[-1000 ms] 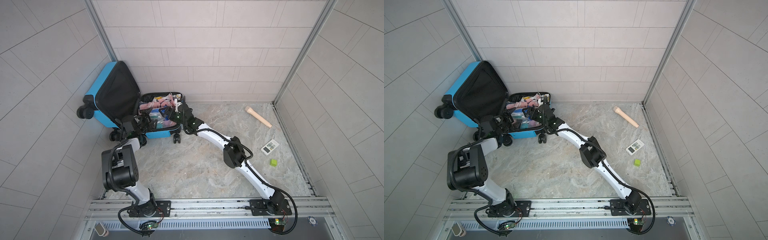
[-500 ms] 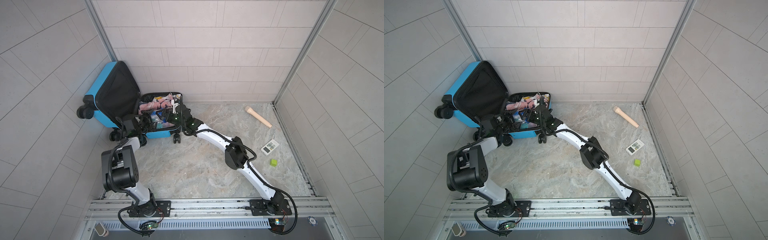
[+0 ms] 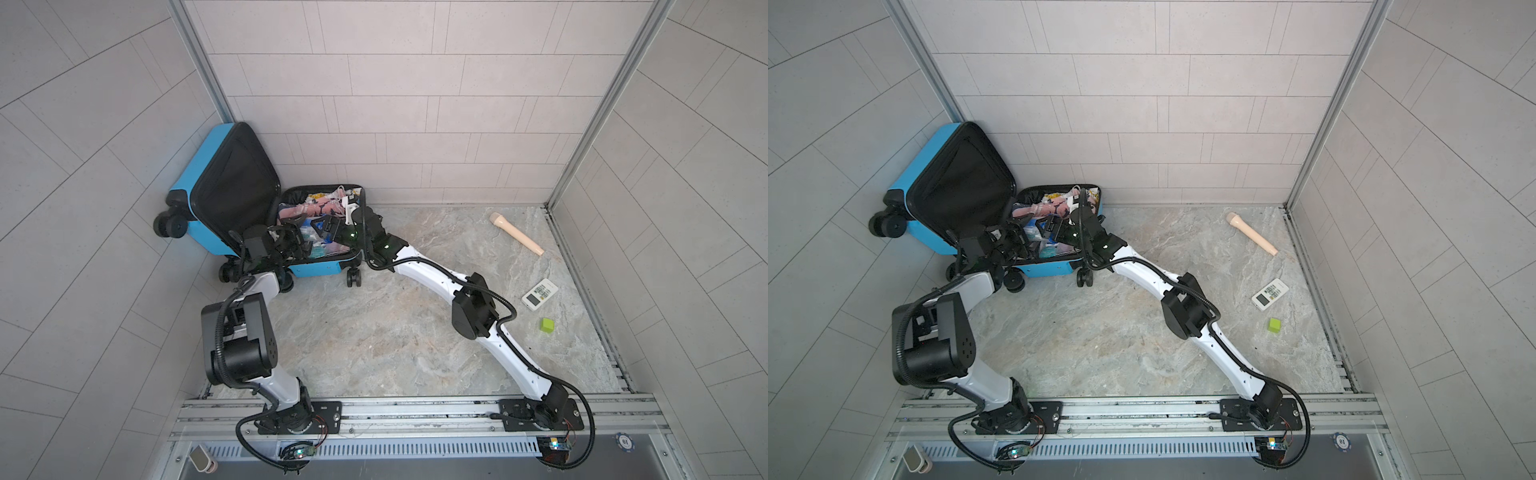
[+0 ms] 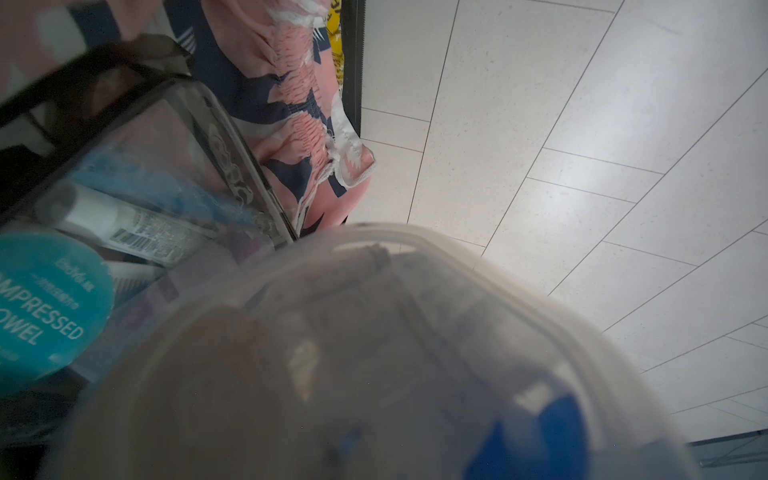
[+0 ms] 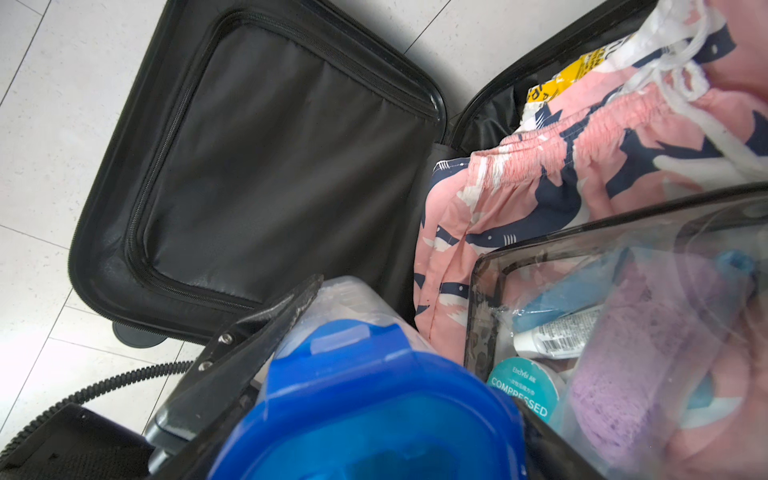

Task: Pack the luggage

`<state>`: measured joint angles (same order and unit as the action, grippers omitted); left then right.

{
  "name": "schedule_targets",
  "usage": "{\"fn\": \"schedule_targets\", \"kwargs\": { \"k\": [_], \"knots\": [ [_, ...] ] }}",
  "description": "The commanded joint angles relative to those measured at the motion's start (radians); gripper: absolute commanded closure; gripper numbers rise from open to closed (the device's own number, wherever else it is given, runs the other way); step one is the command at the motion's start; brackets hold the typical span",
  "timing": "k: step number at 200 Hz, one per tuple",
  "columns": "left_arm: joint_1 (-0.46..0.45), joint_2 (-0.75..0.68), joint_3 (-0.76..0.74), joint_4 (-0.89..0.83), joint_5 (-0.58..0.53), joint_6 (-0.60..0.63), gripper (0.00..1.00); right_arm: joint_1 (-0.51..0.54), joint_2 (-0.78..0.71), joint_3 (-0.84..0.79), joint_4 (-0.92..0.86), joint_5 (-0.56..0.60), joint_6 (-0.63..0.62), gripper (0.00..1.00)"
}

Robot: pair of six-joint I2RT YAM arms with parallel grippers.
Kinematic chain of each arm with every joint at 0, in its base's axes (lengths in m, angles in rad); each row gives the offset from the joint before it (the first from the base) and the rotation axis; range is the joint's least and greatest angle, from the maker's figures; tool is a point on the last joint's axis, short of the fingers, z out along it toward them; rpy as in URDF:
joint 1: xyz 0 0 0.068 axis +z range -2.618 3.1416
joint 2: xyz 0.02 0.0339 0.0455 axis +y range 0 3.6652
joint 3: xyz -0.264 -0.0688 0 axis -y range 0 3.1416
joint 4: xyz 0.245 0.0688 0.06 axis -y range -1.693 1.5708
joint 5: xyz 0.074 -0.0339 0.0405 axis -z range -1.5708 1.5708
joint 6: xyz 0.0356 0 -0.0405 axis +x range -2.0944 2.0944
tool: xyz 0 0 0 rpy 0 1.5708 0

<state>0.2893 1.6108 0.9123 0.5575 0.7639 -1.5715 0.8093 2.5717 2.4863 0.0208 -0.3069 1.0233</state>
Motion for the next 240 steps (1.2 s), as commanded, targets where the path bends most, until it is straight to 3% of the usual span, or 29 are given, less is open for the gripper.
{"fn": "schedule_targets", "kwargs": {
  "k": [1, 37, 93, 141, 185, 211, 240],
  "knots": [
    [0.004, -0.033, 0.051, -0.007, 0.007, 0.03, 0.46, 0.003, -0.146, 0.005, -0.02, -0.038, -0.058, 0.0],
    [0.017, -0.012, 0.106, -0.035, -0.02, 0.043, 0.47, -0.04, -0.266, -0.069, -0.148, -0.034, -0.164, 0.0],
    [0.01, 0.089, 0.187, -0.017, -0.109, 0.029, 0.49, -0.158, -0.462, -0.347, -0.122, -0.057, -0.167, 0.0],
    [-0.048, 0.263, 0.333, 0.018, -0.24, -0.025, 0.49, -0.199, -0.733, -0.668, -0.218, 0.016, -0.353, 0.0],
    [-0.114, 0.423, 0.519, -0.055, -0.322, -0.023, 0.48, -0.241, -0.965, -0.972, -0.203, 0.071, -0.389, 0.0],
    [-0.128, 0.478, 0.608, -0.129, -0.357, -0.005, 0.43, -0.279, -1.064, -1.098, -0.181, 0.07, -0.383, 0.01],
    [-0.141, 0.506, 0.681, -0.231, -0.381, 0.01, 0.21, -0.306, -1.117, -1.158, -0.192, 0.074, -0.387, 0.0]
  ]
}}
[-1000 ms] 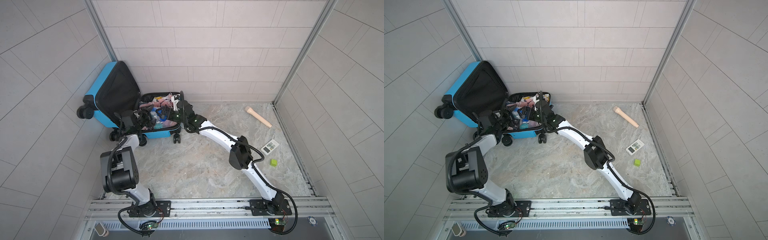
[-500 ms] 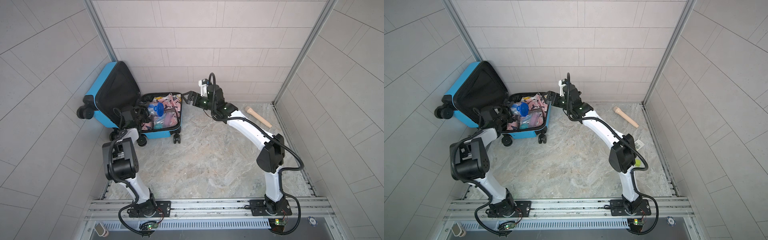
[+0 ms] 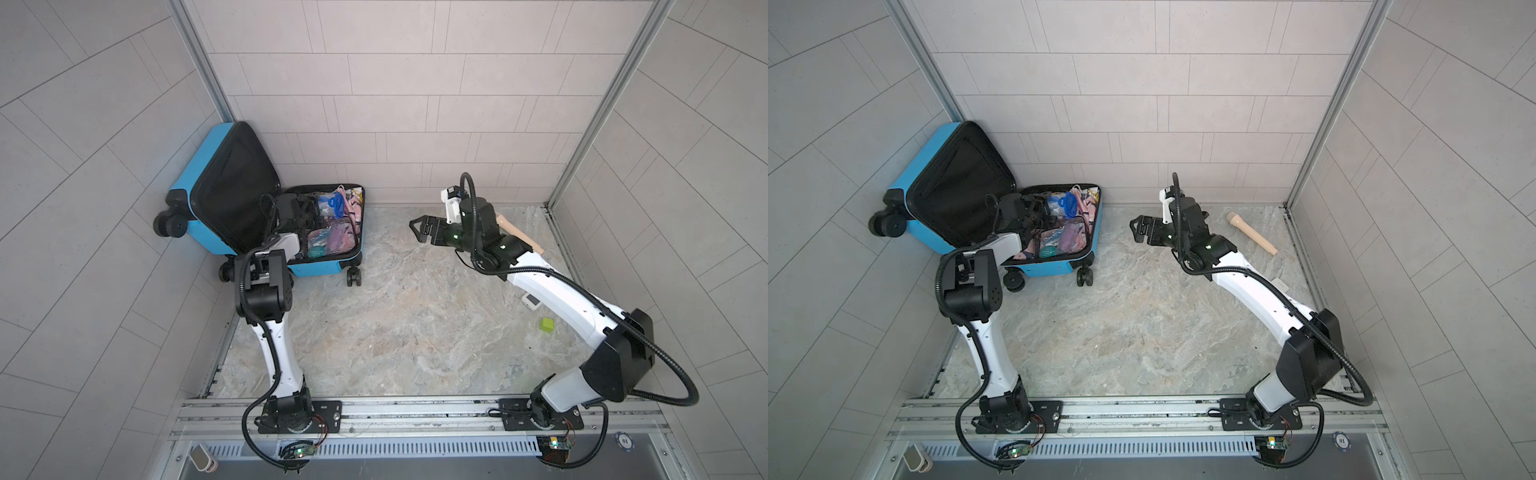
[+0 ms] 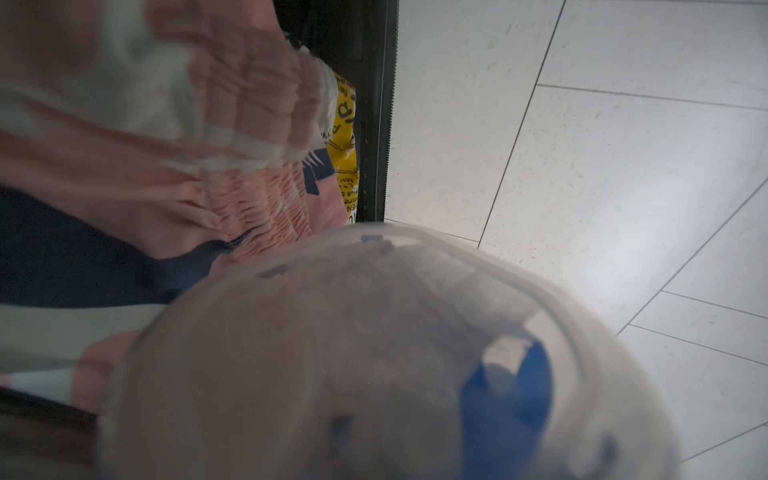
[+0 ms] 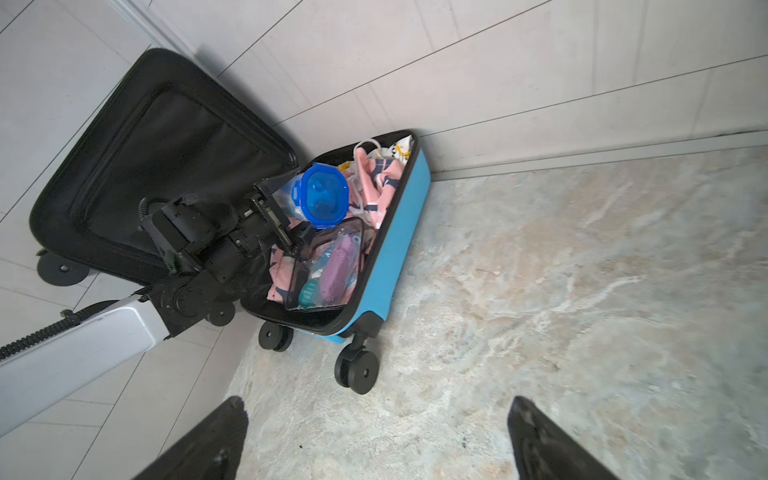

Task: Pack the luggage

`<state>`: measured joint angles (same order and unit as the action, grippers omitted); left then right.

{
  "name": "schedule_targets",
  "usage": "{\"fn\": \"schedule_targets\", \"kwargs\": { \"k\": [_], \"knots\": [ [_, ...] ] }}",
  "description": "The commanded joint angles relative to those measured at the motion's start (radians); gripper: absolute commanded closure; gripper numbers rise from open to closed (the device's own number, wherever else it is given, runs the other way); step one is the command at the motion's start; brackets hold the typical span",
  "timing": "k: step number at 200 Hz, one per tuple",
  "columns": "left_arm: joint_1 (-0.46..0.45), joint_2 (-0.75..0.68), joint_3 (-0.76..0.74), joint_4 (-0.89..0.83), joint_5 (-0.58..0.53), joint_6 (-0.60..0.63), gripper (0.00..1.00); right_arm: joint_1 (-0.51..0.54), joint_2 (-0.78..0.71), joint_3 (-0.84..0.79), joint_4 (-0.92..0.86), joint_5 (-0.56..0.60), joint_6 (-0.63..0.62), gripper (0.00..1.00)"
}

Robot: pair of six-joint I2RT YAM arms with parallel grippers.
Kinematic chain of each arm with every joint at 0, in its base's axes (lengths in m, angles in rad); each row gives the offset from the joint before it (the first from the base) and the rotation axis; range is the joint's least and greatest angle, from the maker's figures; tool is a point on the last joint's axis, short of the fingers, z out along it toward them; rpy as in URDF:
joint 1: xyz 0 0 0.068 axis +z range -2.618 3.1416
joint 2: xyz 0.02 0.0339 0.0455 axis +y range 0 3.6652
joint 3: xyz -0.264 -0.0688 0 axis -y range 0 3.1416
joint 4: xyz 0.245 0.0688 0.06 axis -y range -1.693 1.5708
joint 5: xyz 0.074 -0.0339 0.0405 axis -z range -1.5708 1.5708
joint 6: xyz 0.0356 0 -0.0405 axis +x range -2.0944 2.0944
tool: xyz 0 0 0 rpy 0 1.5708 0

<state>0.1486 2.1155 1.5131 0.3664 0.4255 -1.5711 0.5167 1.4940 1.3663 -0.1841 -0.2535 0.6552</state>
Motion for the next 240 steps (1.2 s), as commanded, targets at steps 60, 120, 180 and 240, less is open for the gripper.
{"fn": "schedule_targets", "kwargs": {
  "k": [60, 120, 180, 240],
  "knots": [
    [-0.014, -0.028, 0.072, -0.083, -0.074, -0.007, 0.0, -0.023, -0.034, -0.048, 0.035, 0.005, -0.006, 0.0],
    [-0.017, -0.144, -0.012, -0.088, -0.098, 0.019, 0.0, -0.02, -0.034, -0.046, 0.044, 0.003, 0.001, 0.0],
    [-0.026, -0.183, 0.093, -0.182, 0.003, 0.211, 0.06, 0.011, -0.065, -0.052, 0.0, 0.022, -0.038, 0.15],
    [-0.155, -0.544, 0.022, -0.65, -0.221, 0.794, 0.0, 0.037, -0.082, -0.029, -0.115, 0.094, -0.118, 0.04]
  ]
}}
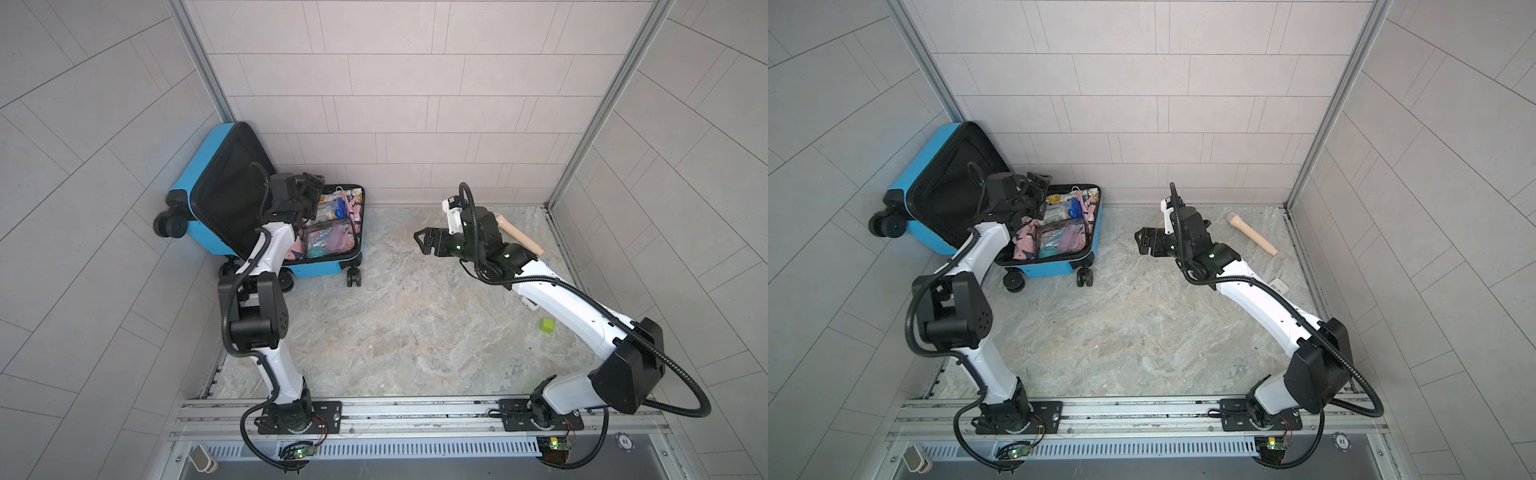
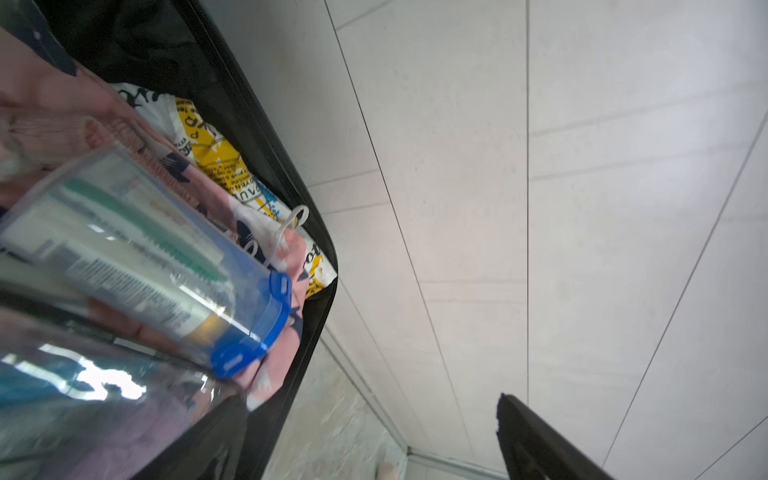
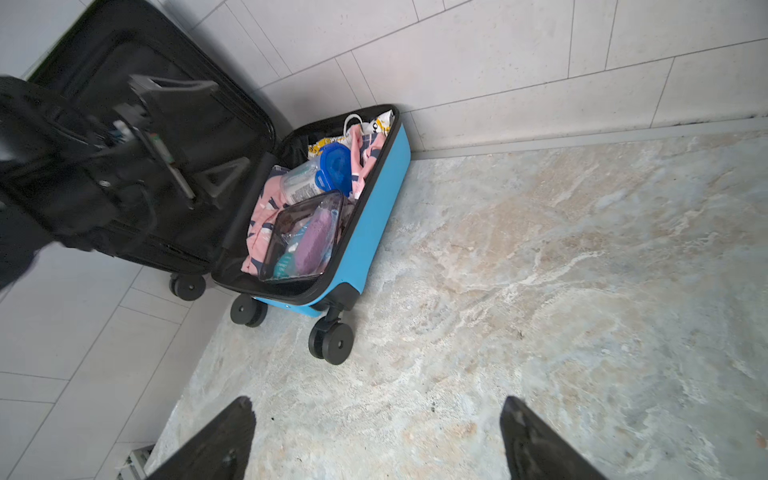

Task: Pack the luggage

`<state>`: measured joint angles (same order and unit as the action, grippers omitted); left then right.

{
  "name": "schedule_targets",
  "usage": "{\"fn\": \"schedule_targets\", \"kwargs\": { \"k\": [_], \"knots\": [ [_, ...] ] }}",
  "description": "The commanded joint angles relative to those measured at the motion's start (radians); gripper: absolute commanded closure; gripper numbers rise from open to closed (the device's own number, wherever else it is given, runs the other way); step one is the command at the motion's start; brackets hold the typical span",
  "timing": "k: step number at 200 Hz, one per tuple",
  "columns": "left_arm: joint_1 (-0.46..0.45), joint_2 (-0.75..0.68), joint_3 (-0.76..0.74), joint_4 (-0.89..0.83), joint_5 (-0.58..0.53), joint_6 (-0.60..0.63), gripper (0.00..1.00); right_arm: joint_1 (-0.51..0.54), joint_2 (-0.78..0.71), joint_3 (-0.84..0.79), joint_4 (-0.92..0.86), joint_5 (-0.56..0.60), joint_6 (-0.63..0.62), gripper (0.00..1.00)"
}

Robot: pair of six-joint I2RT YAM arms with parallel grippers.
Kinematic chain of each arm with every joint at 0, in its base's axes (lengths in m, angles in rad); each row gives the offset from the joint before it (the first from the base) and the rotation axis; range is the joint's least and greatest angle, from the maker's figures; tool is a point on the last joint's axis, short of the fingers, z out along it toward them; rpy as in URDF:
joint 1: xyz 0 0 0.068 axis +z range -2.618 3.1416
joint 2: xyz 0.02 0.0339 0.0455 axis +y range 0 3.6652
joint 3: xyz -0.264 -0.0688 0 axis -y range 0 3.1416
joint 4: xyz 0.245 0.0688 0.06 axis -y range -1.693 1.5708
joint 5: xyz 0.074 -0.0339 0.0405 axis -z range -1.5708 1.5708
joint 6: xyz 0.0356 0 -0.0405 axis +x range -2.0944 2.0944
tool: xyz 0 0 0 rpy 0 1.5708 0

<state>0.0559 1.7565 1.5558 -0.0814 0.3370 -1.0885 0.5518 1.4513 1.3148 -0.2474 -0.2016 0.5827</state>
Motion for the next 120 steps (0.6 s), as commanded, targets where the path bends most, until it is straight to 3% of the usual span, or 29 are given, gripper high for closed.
{"fn": "schedule_targets", "kwargs": {
  "k": [1, 25, 68, 95, 120],
  "knots": [
    [-0.064, -0.193, -0.024, -0.205, -0.14, 0.319, 0.0, 0.001, -0.041, 0.023, -0.053, 0.043, -0.047, 0.03],
    [-0.102, -0.372, -0.123, -0.264, -0.283, 0.478, 0.0, 0.003, -0.067, 0.029, -0.105, 0.101, -0.099, 0.0],
    [-0.095, -0.653, -0.222, -0.345, -0.469, 0.633, 0.0, -0.01, -0.131, 0.027, -0.166, 0.16, -0.161, 0.0],
    [-0.088, -0.687, -0.111, -0.502, -0.564, 0.771, 0.02, -0.01, -0.156, 0.012, -0.165, 0.14, -0.166, 0.0],
    [-0.057, -0.567, 0.119, -0.746, -0.728, 0.859, 0.07, -0.009, -0.155, 0.0, -0.156, 0.066, -0.14, 0.0]
  ]
}}
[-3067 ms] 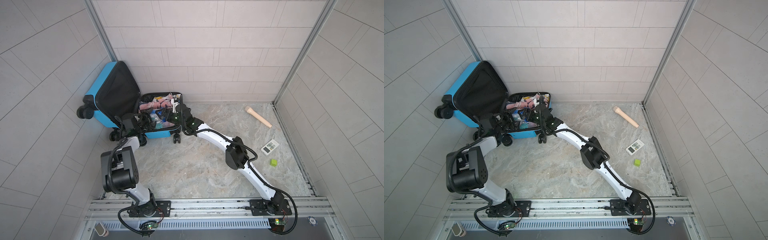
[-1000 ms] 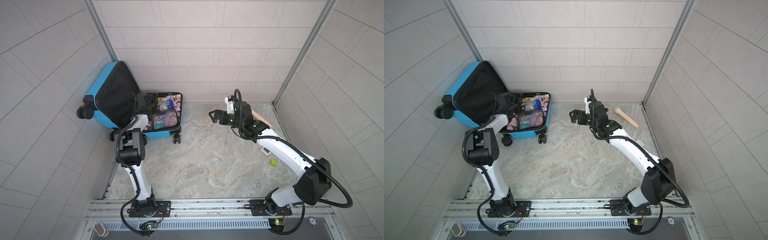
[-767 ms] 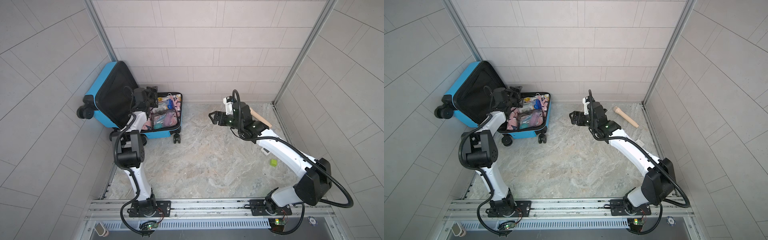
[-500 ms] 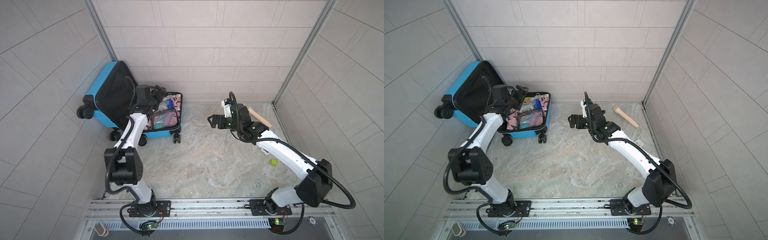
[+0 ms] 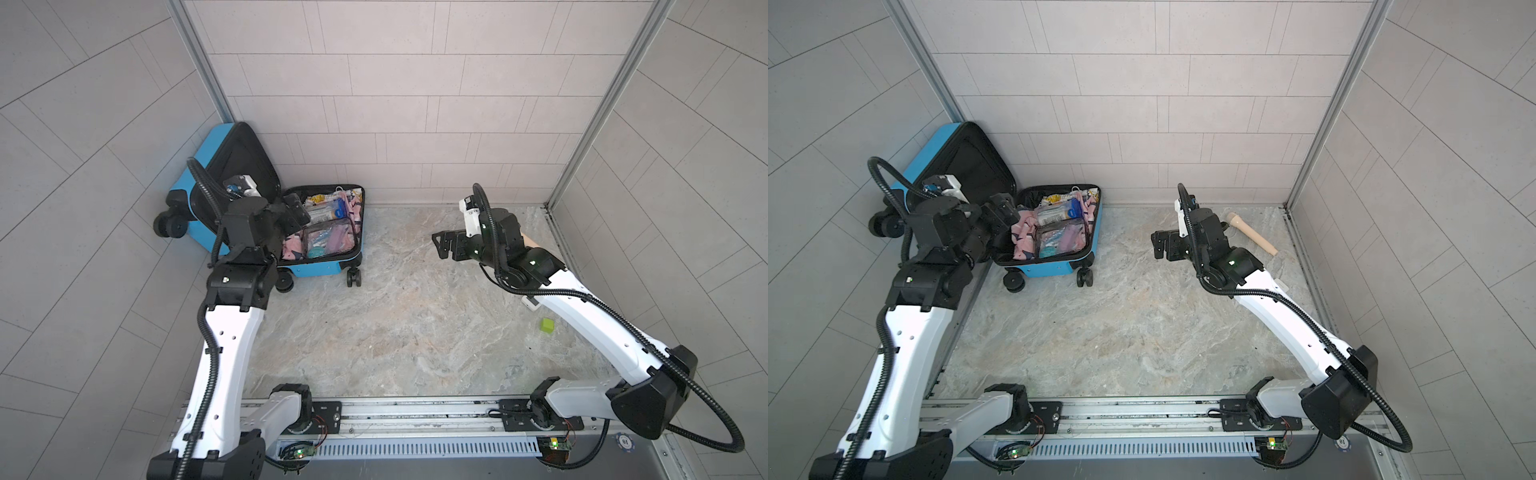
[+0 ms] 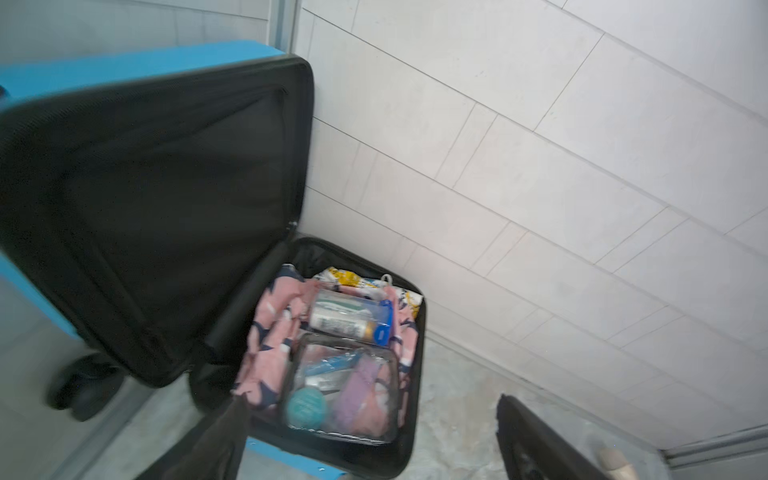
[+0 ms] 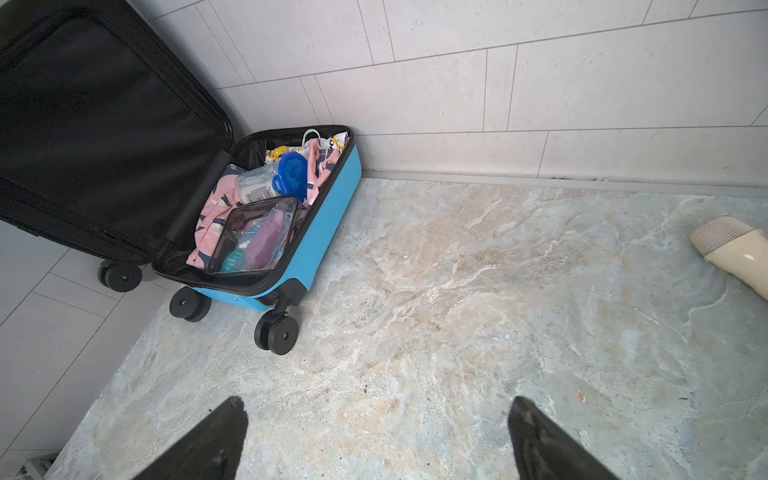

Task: Pack the luggage

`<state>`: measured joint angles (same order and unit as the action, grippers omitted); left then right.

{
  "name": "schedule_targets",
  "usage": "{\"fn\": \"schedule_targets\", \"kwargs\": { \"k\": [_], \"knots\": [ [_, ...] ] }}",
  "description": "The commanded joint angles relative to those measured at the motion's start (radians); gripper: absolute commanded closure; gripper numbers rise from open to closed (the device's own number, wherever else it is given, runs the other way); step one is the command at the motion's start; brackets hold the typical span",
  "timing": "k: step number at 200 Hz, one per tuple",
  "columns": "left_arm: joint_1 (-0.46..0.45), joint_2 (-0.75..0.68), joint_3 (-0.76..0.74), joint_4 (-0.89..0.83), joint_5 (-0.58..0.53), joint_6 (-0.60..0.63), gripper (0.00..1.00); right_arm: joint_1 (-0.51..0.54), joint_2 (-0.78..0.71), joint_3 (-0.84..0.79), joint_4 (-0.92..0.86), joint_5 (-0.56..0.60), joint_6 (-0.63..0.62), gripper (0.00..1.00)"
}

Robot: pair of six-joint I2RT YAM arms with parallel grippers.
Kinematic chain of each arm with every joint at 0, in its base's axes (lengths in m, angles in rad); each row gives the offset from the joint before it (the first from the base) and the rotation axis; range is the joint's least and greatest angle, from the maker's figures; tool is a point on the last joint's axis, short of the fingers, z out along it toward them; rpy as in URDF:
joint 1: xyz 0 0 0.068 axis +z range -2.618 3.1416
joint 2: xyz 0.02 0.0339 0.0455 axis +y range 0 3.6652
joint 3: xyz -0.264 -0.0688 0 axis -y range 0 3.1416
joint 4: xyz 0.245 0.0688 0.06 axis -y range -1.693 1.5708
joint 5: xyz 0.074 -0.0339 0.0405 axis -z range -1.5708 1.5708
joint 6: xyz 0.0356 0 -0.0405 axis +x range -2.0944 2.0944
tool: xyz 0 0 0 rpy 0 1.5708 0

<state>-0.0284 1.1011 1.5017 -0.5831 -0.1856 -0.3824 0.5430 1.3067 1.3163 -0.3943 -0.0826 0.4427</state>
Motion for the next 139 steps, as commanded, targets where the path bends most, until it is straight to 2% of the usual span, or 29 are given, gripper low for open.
{"fn": "schedule_targets", "kwargs": {
  "k": [1, 22, 39, 56, 96, 139],
  "knots": [
    [0.028, 0.093, 0.182, -0.248, -0.212, 0.157, 0.07, -0.001, -0.009, -0.002, -0.009, -0.06, -0.001, 0.0],
    [0.035, 0.201, 0.31, -0.35, -0.359, 0.248, 0.09, 0.015, 0.009, -0.011, 0.006, -0.122, 0.024, 0.0],
    [0.037, 0.262, 0.364, -0.363, -0.47, 0.319, 0.13, 0.041, 0.04, -0.025, 0.039, -0.159, 0.059, 0.0],
    [0.066, 0.307, 0.396, -0.354, -0.53, 0.361, 0.17, 0.084, 0.096, -0.014, 0.071, -0.194, 0.094, 0.0],
    [0.204, 0.393, 0.46, -0.34, -0.503, 0.375, 0.22, 0.229, 0.27, 0.115, 0.059, -0.274, 0.098, 0.0],
    [0.252, 0.438, 0.479, -0.291, -0.544, 0.415, 0.26, 0.285, 0.356, 0.172, 0.051, -0.307, 0.119, 0.01]
  ]
}}
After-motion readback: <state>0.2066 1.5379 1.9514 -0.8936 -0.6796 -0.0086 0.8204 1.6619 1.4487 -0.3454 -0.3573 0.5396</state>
